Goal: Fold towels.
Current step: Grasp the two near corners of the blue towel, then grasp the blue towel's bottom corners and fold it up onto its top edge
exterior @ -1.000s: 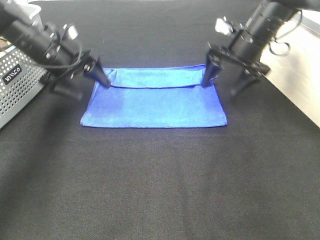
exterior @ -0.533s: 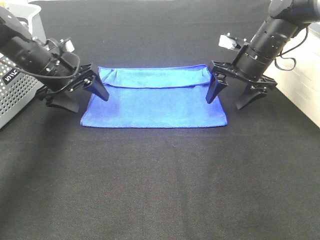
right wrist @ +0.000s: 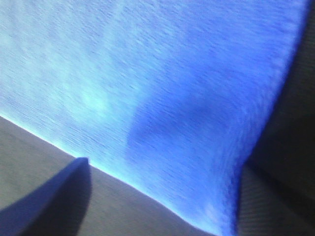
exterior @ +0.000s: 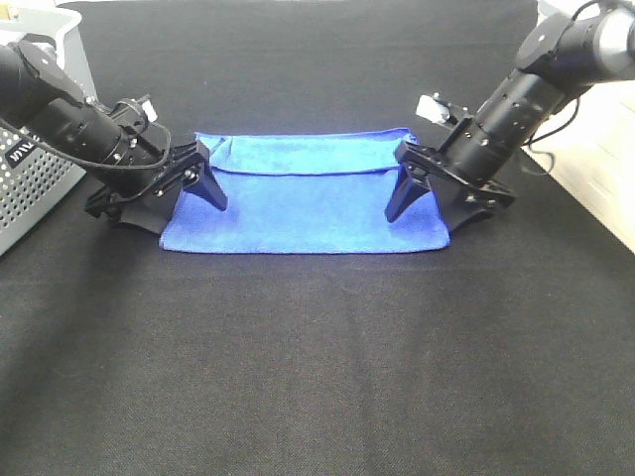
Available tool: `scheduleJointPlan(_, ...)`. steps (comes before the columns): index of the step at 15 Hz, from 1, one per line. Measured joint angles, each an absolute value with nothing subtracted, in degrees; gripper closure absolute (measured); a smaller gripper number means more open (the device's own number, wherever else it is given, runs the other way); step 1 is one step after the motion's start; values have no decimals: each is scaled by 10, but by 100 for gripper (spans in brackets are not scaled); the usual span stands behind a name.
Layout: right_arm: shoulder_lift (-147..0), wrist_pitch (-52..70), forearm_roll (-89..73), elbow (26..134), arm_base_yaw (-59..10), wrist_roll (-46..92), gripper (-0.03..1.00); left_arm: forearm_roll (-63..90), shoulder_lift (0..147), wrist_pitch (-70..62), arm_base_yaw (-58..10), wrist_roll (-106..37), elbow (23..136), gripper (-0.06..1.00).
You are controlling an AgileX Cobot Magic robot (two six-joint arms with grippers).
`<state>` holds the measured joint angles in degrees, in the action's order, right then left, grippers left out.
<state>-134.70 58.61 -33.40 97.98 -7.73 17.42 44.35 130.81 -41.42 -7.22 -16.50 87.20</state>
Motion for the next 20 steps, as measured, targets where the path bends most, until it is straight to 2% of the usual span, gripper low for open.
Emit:
scheduleJointPlan(3, -1354, 570, -343, 980, -77, 174, 47, 458, 1319, -399, -92, -165, 873, 30)
scheduleJointPlan(4, -1358, 563, -343, 980, -77, 171, 59, 458, 1322, -395, -99, -163, 873, 43)
scheduleJointPlan(5, -1360, 556, -337, 980, -77, 159, 81, 457, 1328, -391, -102, -163, 873, 72)
scheduleJointPlan(6, -1361, 555, -331, 980, -77, 151, 93, 456, 1330, -392, -101, -162, 873, 88)
scheduleJointPlan(7, -1361, 555, -323, 980, -77, 140, 97, 453, 1331, -397, -100, -154, 873, 90)
scheduleJointPlan(11, -1324, 590, -276, 967, -77, 113, 97, 368, 1296, -452, -98, -126, 848, 90)
scheduleJointPlan(17, -1214, 513, -323, 714, -79, 138, 97, 344, 1184, -451, -100, -122, 669, 90)
scheduleJointPlan(20, -1196, 497, -335, 678, -79, 154, 97, 344, 1159, -441, -100, -122, 630, 90)
